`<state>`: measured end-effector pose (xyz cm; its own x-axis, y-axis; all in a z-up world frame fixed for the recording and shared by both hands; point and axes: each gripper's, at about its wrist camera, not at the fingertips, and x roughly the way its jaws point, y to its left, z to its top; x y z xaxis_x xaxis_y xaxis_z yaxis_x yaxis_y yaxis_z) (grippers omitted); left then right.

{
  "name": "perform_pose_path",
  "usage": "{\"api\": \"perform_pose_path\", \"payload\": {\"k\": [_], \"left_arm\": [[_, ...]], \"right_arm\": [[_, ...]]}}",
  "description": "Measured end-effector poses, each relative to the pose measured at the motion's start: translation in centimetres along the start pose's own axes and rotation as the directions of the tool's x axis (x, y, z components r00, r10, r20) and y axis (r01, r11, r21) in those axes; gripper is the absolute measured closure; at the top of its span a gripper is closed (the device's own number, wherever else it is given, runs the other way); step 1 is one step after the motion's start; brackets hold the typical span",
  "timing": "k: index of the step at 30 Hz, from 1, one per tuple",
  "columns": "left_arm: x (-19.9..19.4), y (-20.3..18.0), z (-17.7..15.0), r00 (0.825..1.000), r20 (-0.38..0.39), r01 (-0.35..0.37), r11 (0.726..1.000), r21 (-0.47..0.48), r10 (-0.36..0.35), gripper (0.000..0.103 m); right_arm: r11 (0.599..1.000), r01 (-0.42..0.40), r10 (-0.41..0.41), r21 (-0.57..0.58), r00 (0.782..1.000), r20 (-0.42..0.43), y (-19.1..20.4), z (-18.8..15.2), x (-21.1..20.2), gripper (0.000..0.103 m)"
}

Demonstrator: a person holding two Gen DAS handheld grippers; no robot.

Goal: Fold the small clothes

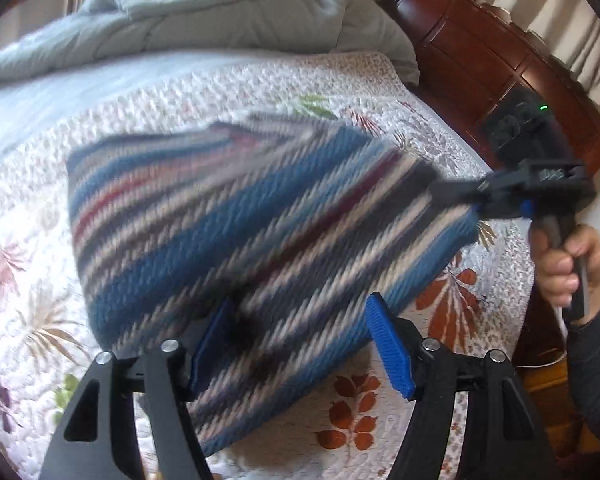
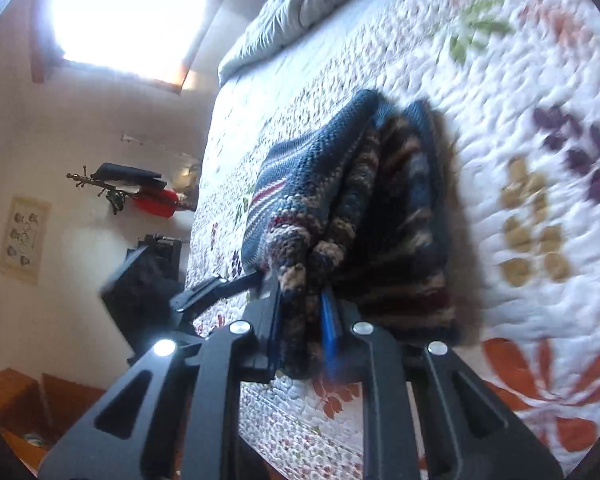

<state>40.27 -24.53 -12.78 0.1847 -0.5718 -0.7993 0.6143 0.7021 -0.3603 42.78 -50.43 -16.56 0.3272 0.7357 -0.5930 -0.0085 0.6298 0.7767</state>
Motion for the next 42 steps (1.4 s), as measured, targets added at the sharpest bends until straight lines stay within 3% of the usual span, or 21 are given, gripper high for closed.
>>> {"api": "perform_pose_path", "payload": {"k": [4, 7, 9, 14, 18, 20, 24, 28, 32, 33, 34, 38, 42], "left_arm": [[2.6, -0.3, -0.9, 0.997, -0.073, -0.007, 1.0, 0.009, 0.008, 0.034], [3.3, -0.2, -1.4, 0.995, -0.102, -0.019, 1.0, 0.009, 0.02, 0.034], [2.6, -0.1, -1.3, 0.994, -0.105, 0.004, 1.0, 0.003, -0.004, 0.034], [-0.7, 0.7, 0.0, 0.997, -0.049, 0.059, 0.998, -0.018, -0.06, 0.033], [-2.7, 2.5, 1.5, 0.997, 0.015, 0.077, 0.996, -0.033, -0.077, 0.029], [-3.0, 3.6, 2.0, 0.998, 0.032, 0.046, 0.998, -0.036, -0.045, 0.029], [-2.1, 5.5, 2.5, 1.0, 0.003, 0.02, 0.996, -0.085, -0.02, 0.029], [-1.2, 5.6, 2.2, 1.0, -0.018, -0.007, 0.998, -0.064, 0.006, 0.026], [-0.6, 5.2, 2.3, 1.0, -0.019, -0.014, 0.998, -0.055, 0.013, 0.022], [-0.5, 5.3, 2.3, 1.0, -0.02, -0.015, 0.998, -0.056, 0.014, 0.022], [-0.4, 5.3, 2.3, 1.0, -0.022, -0.019, 0.998, -0.056, 0.017, 0.022], [-0.6, 5.1, 2.6, 1.0, -0.013, -0.015, 0.998, -0.063, 0.014, 0.023], [-1.0, 4.1, 2.7, 1.0, 0.011, 0.008, 1.0, -0.028, -0.008, 0.022]], "right_arm": [[0.993, 0.101, -0.099, 0.055, 0.994, -0.054, -4.5, -2.0, 2.2, 0.087], [0.997, 0.042, -0.038, 0.058, 0.997, -0.062, -6.0, -3.1, 3.6, 0.078], [0.999, 0.021, -0.019, 0.027, 0.998, -0.055, -5.2, -3.0, 2.9, 0.064], [0.999, 0.033, -0.033, -0.01, 0.999, 0.04, -3.5, 0.6, 0.1, 0.046], [1.0, -0.005, 0.006, 0.006, 1.0, -0.019, -3.6, 4.7, 3.2, 0.044], [1.0, -0.003, 0.004, 0.024, 0.999, -0.044, -4.3, 6.6, 4.4, 0.044], [0.998, -0.035, 0.038, 0.042, 0.996, -0.082, -5.3, 9.3, 6.1, 0.044], [0.998, -0.036, 0.044, 0.049, 0.985, -0.167, -5.9, 10.7, 7.8, 0.043], [0.999, -0.034, 0.039, 0.029, 0.977, -0.21, -5.2, 11.6, 10.0, 0.047], [0.999, -0.031, 0.034, 0.018, 0.978, -0.207, -5.1, 11.7, 10.2, 0.065], [1.0, -0.028, 0.027, -0.002, 0.979, -0.203, -4.8, 11.7, 10.4, 0.077], [0.997, 0.006, -0.017, -0.072, 0.989, -0.146, -3.5, 11.3, 8.9, 0.085], [0.997, 0.03, -0.031, -0.077, 0.999, -0.01, -2.6, 12.2, 6.3, 0.086]]}}
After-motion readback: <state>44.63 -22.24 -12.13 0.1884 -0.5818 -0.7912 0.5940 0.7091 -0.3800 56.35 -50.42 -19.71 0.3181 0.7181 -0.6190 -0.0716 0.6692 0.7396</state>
